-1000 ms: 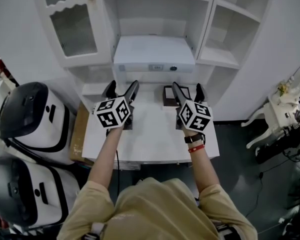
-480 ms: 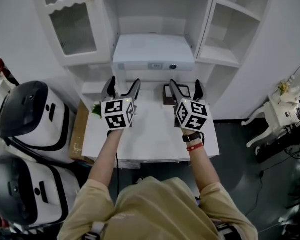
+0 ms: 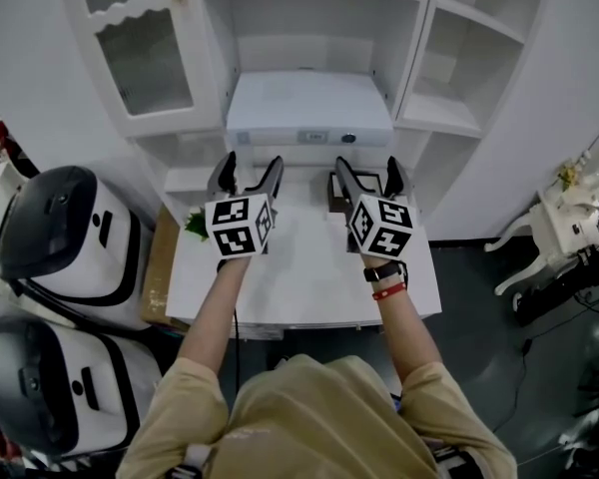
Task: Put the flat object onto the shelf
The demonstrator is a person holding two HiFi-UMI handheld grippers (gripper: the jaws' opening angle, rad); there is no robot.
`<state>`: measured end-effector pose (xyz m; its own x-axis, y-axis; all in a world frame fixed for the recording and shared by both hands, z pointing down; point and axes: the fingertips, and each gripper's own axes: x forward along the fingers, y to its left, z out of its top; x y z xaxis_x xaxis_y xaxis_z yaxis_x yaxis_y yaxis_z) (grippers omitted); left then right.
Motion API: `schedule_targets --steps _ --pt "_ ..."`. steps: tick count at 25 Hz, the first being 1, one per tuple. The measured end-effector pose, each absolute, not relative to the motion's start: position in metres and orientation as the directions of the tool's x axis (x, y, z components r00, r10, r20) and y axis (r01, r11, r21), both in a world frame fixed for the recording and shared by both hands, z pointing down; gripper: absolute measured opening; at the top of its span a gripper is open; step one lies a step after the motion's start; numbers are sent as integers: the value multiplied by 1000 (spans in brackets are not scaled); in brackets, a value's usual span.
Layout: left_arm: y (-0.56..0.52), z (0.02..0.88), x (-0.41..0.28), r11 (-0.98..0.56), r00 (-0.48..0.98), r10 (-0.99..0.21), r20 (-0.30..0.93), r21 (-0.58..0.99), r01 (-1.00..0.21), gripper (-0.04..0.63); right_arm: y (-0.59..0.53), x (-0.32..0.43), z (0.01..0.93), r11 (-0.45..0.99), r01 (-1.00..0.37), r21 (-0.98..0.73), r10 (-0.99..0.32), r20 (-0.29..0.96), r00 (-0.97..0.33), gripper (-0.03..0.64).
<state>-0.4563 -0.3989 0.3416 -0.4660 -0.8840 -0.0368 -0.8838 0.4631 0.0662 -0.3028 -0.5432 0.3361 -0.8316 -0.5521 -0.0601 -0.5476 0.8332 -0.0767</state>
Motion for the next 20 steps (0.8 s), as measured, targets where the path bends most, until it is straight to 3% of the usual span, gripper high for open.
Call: schedule_targets --steps 20 --pt "-429 336 -494 477 -478 -877 -41 46 -878 367 -572 -342 327 825 -561 -67 -564 -72 -822 472"
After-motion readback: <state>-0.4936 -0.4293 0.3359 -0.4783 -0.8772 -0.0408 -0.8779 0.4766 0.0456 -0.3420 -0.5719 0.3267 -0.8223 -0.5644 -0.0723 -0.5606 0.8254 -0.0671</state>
